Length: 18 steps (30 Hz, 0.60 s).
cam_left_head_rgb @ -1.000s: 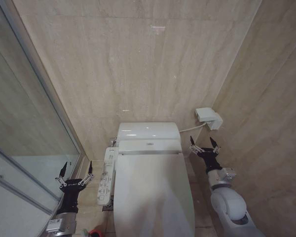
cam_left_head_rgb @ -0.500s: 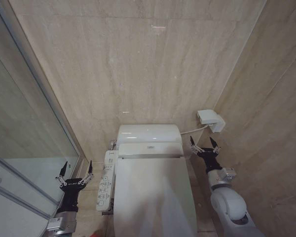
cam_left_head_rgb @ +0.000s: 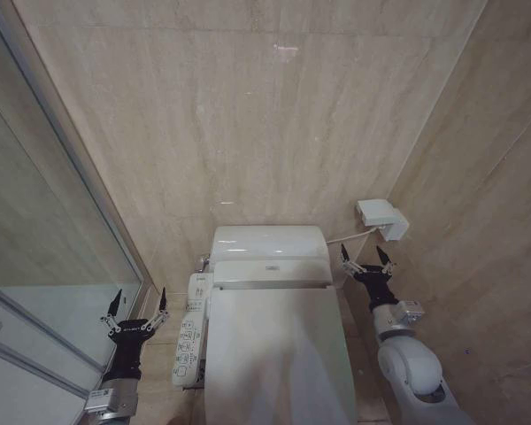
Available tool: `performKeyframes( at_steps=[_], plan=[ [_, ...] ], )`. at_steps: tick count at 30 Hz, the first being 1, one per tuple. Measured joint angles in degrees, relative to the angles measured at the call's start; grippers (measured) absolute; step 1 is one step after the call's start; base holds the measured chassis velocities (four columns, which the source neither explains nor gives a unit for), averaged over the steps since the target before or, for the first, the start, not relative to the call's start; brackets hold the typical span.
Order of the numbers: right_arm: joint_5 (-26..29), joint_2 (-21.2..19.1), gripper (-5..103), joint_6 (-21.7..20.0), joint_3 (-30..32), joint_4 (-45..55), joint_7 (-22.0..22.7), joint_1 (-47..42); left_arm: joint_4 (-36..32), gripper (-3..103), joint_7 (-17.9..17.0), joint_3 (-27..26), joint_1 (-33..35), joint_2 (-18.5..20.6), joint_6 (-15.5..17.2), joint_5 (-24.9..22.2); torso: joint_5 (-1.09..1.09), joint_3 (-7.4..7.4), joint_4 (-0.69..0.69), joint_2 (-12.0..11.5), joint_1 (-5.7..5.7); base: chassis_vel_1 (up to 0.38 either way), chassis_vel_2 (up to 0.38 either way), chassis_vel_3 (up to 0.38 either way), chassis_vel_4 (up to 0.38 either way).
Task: Open the toilet lid, clean the toilet bowl with a toilet brush, close the toilet lid, and flush.
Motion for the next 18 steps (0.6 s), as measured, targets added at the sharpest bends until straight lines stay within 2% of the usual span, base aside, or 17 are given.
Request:
performKeyframes(
  at_steps=[4,5,11,18],
  plan=[
    [0.0,0.0,100,0.0,0.0,0.0,0.0,0.0,0.0,100,0.0,0.1,0.1,-0.1,-0.1,0.1,0.01,0.01,-0.01,0.0,0.03,0.000,0.000,0.000,0.000],
    [0.0,0.0,100,0.0,0.0,0.0,0.0,0.0,0.2,100,0.0,0.1,0.1,-0.1,-0.1,0.1,0.01,0.03,0.04,0.0,0.05,0.000,0.000,0.000,0.000],
    [0.0,0.0,100,0.0,0.0,0.0,0.0,0.0,1.8,100,-0.7,-0.4,-0.7,0.5,-0.5,-0.1,0.01,0.01,0.00,0.0,0.02,0.000,0.000,0.000,0.000],
    [0.0,0.0,100,0.0,0.0,0.0,0.0,0.0,7.0,98,-1.1,-3.0,-7.5,5.2,1.9,-5.0,-0.01,0.01,0.01,0.0,0.02,0.000,0.000,0.000,0.000]
  ],
)
